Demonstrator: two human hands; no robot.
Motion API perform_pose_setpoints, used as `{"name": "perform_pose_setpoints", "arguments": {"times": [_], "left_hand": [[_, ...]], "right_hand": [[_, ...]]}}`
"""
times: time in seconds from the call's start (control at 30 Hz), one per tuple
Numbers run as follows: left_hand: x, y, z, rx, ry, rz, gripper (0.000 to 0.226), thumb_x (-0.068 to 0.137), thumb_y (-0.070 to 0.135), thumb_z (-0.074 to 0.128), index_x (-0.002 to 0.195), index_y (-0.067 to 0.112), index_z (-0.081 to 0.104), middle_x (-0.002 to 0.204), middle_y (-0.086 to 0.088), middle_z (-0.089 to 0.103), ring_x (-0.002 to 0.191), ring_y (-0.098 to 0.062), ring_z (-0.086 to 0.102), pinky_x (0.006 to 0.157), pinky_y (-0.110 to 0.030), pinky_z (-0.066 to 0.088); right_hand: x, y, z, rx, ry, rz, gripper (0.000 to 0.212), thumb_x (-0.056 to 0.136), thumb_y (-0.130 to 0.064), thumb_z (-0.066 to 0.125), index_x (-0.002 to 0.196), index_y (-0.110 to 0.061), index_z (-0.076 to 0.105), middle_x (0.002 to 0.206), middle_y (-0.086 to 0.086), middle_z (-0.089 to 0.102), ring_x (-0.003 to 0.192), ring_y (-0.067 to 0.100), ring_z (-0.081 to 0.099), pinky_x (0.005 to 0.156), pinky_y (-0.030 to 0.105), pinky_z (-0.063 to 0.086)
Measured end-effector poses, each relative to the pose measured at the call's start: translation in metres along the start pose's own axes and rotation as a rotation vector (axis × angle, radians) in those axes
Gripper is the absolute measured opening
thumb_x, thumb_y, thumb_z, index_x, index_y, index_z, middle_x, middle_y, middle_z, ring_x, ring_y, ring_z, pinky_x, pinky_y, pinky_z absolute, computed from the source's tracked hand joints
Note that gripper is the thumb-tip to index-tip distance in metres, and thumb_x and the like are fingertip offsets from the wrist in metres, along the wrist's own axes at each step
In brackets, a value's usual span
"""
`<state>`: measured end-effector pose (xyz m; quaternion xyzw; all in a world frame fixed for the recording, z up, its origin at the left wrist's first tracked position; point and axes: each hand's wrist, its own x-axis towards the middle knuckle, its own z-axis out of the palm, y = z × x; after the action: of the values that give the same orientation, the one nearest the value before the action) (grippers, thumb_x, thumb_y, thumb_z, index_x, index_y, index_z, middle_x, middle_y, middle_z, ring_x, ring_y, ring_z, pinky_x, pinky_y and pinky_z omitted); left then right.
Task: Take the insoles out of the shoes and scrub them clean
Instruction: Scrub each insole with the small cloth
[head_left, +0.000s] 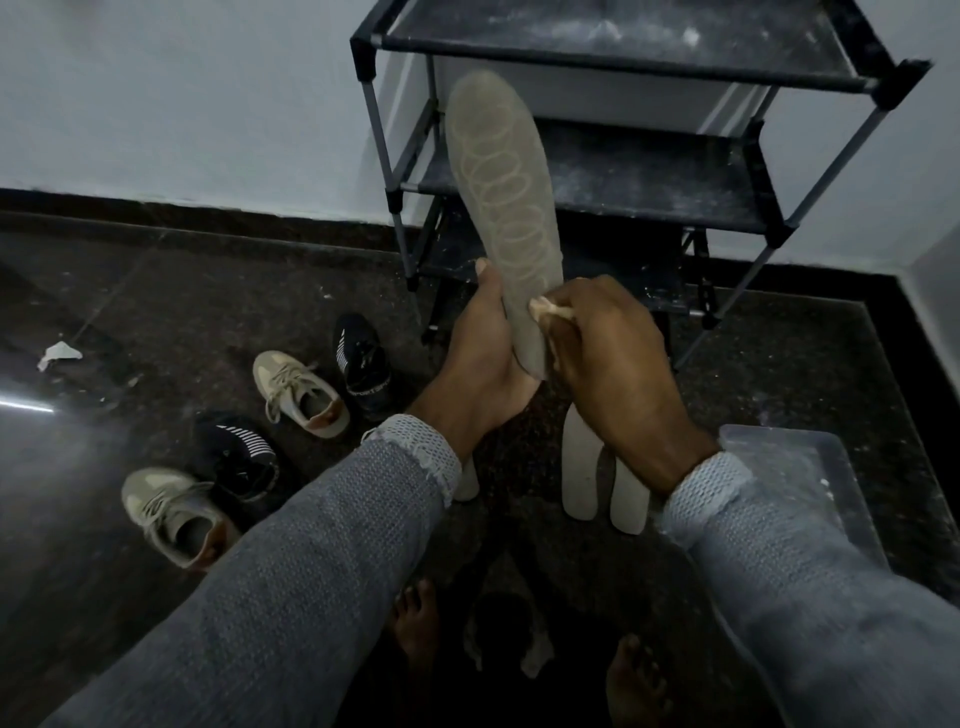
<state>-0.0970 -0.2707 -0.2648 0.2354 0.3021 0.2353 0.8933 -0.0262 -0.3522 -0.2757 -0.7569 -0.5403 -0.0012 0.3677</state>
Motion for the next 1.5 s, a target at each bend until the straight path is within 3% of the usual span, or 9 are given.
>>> {"name": "perform_pose_setpoints", "arguments": {"times": [0.17,0.33,0.53,0.7,0.93,1.13,1.27,1.33,1.5], "left_hand": [[0.003,0.002,-0.002,0.023,-0.011,0.019,0.069,0.097,0.059,0.023,0.134,0.007,0.05,0.098,-0.009,0.065,0.089,-0.02,0.063,0.084,-0.032,0.051],[0.004,0.004,-0.005,0.065,-0.014,0.018,0.069,0.095,0.064,0.024,0.104,0.006,0.061,0.081,-0.008,0.069,0.072,-0.017,0.068,0.064,-0.026,0.058],[0.0,0.006,-0.007,0.108,-0.032,-0.063,0.073,0.099,0.057,0.023,0.091,0.002,0.071,0.101,-0.013,0.068,0.094,-0.022,0.063,0.082,-0.033,0.054],[-0.001,0.011,-0.009,0.072,-0.032,-0.078,0.064,0.099,0.055,0.025,0.116,0.003,0.058,0.118,-0.011,0.063,0.109,-0.024,0.058,0.092,-0.036,0.048],[-0.004,0.002,-0.003,0.071,-0.025,-0.056,0.059,0.102,0.049,0.021,0.118,0.004,0.056,0.105,-0.012,0.064,0.094,-0.021,0.061,0.084,-0.032,0.051],[-0.006,0.007,-0.005,0.036,0.023,-0.045,0.066,0.099,0.054,0.027,0.136,0.003,0.046,0.123,-0.016,0.06,0.12,-0.027,0.056,0.096,-0.036,0.05],[-0.01,0.001,0.004,0.121,0.024,-0.029,0.059,0.102,0.047,0.024,0.138,0.003,0.044,0.111,-0.005,0.061,0.114,-0.025,0.056,0.089,-0.035,0.047],[-0.01,0.0,0.006,0.099,0.019,-0.006,0.06,0.103,0.044,0.018,0.146,0.005,0.033,0.119,-0.008,0.056,0.112,-0.024,0.053,0.101,-0.038,0.04],[-0.005,0.009,-0.004,0.013,0.006,-0.058,0.064,0.1,0.053,0.027,0.135,0.003,0.046,0.115,-0.014,0.06,0.114,-0.026,0.056,0.097,-0.036,0.044]], "right_hand": [[-0.001,0.007,0.001,0.059,-0.023,0.025,0.017,0.091,-0.016,0.059,0.108,-0.013,0.062,0.1,0.002,0.06,0.088,0.011,0.053,0.075,0.025,0.044],[-0.001,0.005,0.0,0.132,-0.048,-0.047,0.012,0.089,-0.011,0.064,0.099,-0.012,0.068,0.093,0.001,0.063,0.084,0.011,0.057,0.075,0.028,0.049],[-0.001,0.005,-0.003,0.162,-0.121,-0.062,0.013,0.087,-0.012,0.067,0.1,-0.014,0.07,0.094,0.001,0.066,0.088,0.012,0.061,0.077,0.035,0.053],[0.001,0.006,-0.008,0.215,-0.231,-0.099,0.014,0.087,-0.011,0.066,0.1,-0.013,0.072,0.095,-0.002,0.065,0.087,0.008,0.061,0.077,0.028,0.052],[0.008,0.02,-0.004,0.059,0.075,0.053,0.01,0.089,-0.015,0.065,0.097,-0.011,0.07,0.09,0.006,0.062,0.082,0.012,0.055,0.071,0.021,0.041],[-0.006,-0.012,0.001,0.181,-0.127,-0.052,0.009,0.09,-0.01,0.063,0.093,-0.008,0.071,0.089,0.006,0.064,0.083,0.015,0.06,0.074,0.028,0.049],[0.005,0.006,-0.001,0.094,0.025,0.037,0.01,0.09,-0.013,0.063,0.094,-0.009,0.071,0.09,0.005,0.062,0.083,0.018,0.059,0.071,0.024,0.044],[0.009,0.014,-0.004,0.059,0.068,0.098,0.011,0.09,-0.016,0.064,0.096,-0.009,0.071,0.092,0.006,0.062,0.084,0.018,0.059,0.072,0.023,0.042],[-0.005,-0.007,-0.001,0.181,-0.115,-0.061,0.01,0.089,-0.011,0.063,0.094,-0.01,0.072,0.09,0.006,0.064,0.084,0.015,0.06,0.076,0.025,0.049]]}}
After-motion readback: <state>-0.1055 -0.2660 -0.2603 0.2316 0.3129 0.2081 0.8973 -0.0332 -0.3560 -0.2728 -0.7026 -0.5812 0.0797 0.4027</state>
